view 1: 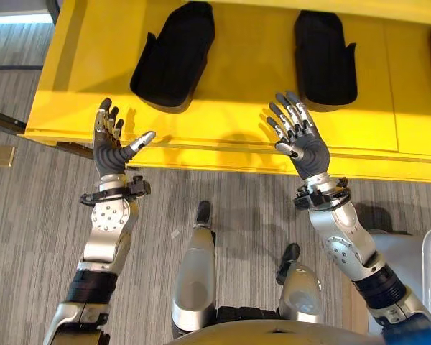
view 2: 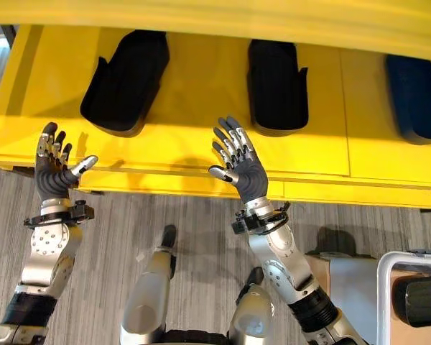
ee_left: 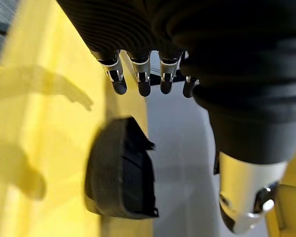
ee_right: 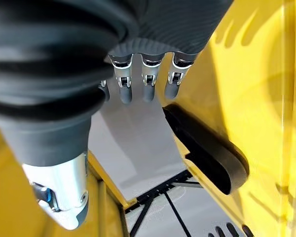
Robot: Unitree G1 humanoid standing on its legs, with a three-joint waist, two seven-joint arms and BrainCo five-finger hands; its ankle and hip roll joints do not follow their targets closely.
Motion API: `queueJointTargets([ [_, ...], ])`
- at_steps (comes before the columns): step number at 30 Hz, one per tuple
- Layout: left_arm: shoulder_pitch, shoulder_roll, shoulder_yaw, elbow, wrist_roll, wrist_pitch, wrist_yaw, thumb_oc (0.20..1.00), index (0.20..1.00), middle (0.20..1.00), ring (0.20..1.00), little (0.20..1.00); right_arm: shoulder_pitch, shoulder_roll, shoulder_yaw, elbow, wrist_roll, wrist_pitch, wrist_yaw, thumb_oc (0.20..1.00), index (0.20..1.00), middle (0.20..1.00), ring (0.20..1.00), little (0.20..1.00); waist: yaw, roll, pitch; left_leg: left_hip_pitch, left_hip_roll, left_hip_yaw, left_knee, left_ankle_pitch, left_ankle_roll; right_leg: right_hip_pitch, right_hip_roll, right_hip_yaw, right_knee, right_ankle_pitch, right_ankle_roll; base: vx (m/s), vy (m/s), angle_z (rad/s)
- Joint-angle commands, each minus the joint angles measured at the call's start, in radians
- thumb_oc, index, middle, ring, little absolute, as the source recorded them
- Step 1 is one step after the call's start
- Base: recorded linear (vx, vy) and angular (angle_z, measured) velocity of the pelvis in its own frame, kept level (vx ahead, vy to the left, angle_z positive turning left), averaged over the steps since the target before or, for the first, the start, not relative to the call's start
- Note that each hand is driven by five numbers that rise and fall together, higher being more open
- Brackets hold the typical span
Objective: Move parts from the plastic box to the shelf.
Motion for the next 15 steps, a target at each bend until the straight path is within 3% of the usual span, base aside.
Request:
queueJointTargets([
  [1, -0.006, 0.005, 0.033, 0.051, -0.029, -0.067, 0.038, 1.000, 1.000, 1.000, 1.000, 1.000, -0.015, 0.021, -0.005, -0.063, 0.030, -0.024, 0.040, 1.000, 1.000, 1.000, 1.000, 1.000, -0.002, -0.021, -0.100, 0.037, 0.069, 0.055, -0.039, 0.006, 0.001, -0.067, 0.019, 0.048, 0.005, 0.063, -0.052, 0.01, 0.003, -0.04],
  [15, -0.171, -0.010, 0.101, 0.283, -0.129, -0.107, 0.172, 1.000, 1.000, 1.000, 1.000, 1.000, 0.001, 0.033, 0.045, -0.077, 0.069, -0.030, 0.037, 1.000, 1.000, 1.000, 1.000, 1.000, -0.040, -0.053, -0.113, 0.036, 0.086, 0.073, -0.022, -0.003, -0.009, -0.084, 0.028, 0.080, 0.011, 0.062, -0.049, 0.00, 0.005, -0.05],
])
